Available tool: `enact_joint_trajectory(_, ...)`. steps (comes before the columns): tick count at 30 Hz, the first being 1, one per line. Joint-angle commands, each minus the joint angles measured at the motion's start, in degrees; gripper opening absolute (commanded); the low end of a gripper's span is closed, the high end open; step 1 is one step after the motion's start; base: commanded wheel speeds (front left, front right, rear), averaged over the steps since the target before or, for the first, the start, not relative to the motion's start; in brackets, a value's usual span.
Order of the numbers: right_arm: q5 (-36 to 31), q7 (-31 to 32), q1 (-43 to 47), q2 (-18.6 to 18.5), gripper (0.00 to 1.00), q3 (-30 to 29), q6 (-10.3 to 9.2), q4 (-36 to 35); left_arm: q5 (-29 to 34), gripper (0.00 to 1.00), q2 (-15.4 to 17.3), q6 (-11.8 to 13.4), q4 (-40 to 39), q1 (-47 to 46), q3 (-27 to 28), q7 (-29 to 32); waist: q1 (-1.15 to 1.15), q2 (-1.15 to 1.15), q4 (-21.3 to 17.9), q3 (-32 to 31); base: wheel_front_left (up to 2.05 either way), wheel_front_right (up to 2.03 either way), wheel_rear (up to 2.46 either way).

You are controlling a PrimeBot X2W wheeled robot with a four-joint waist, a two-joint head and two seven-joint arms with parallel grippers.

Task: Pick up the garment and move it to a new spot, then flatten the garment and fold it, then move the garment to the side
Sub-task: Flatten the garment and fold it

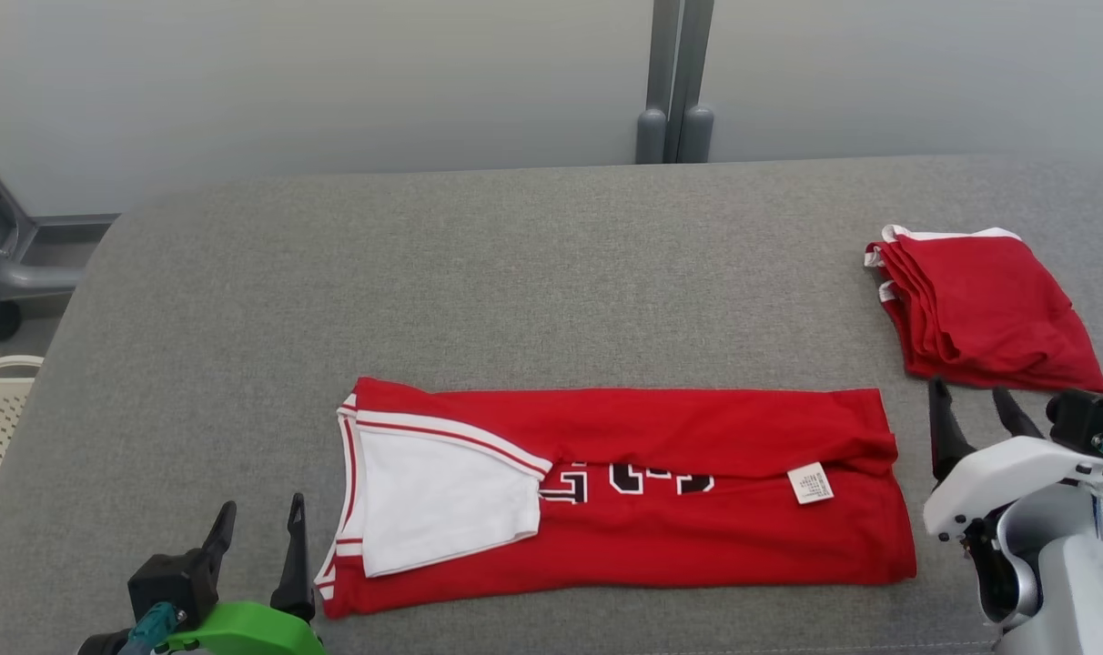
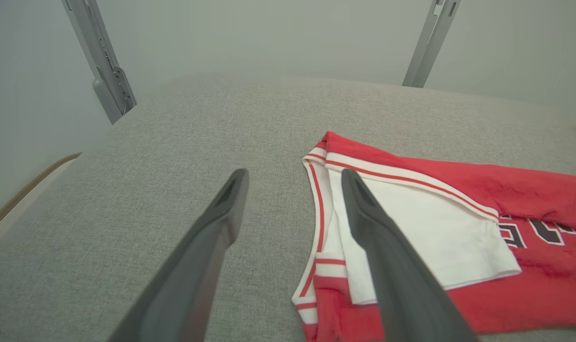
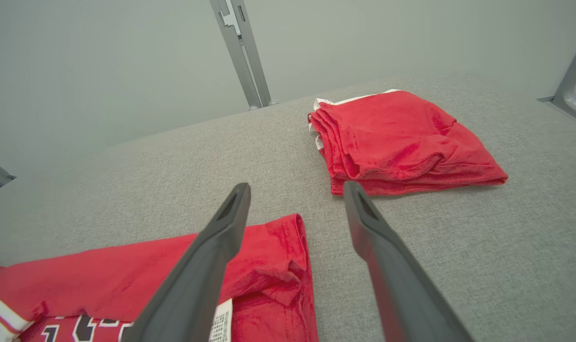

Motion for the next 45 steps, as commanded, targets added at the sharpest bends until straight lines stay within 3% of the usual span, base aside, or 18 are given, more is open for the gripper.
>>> enact_joint_trajectory(1,-1.48,-0.1,-1.44,-0.04,1.0,-0.75,-0.01,0.93,0.42,1.0,0.09,-0.34,-0.06,-1.09,-0.04,0.01,0.0,0.0,0.56,0.72,0.0,0.0,0.0)
enact_joint_trajectory(11,-6.41,0.44,-10.0,-0.08,1.0,-3.32,-0.01,12.4,1.07,1.0,0.03,-1.13,0.31,-3.84,-1.02,0.15,0.0,0.0,2.09,5.54,0.0,0.0,0.0)
enact_joint_trajectory(18,-6.01,-0.56,-9.35,-0.11,1.0,-2.03,-0.02,18.13,1.07,1.0,-0.37,-1.37,1.06,-4.69,-1.54,0.11,0.0,0.0,2.0,5.93,0.0,0.0,0.0)
enact_joint_trajectory(34,-2.96,0.76,-6.97,-0.1,1.0,0.74,-0.02,20.9,0.23,1.0,-0.2,-1.67,1.8,-5.66,-1.39,-0.27,0.0,0.0,0.76,6.57,0.0,0.0,0.0)
enact_joint_trajectory(44,-2.06,5.31,-8.33,0.07,1.0,1.42,-0.02,23.9,0.08,1.0,0.0,-2.01,2.19,-6.59,-1.52,-0.29,0.0,0.0,1.82,7.39,0.0,0.0,0.0)
enact_joint_trajectory(45,-2.18,5.74,-8.42,0.07,0.6,1.29,-0.02,23.96,-0.01,1.0,0.02,-2.03,2.25,-6.65,-1.49,-0.33,0.0,0.0,1.88,7.42,0.0,0.0,0.0)
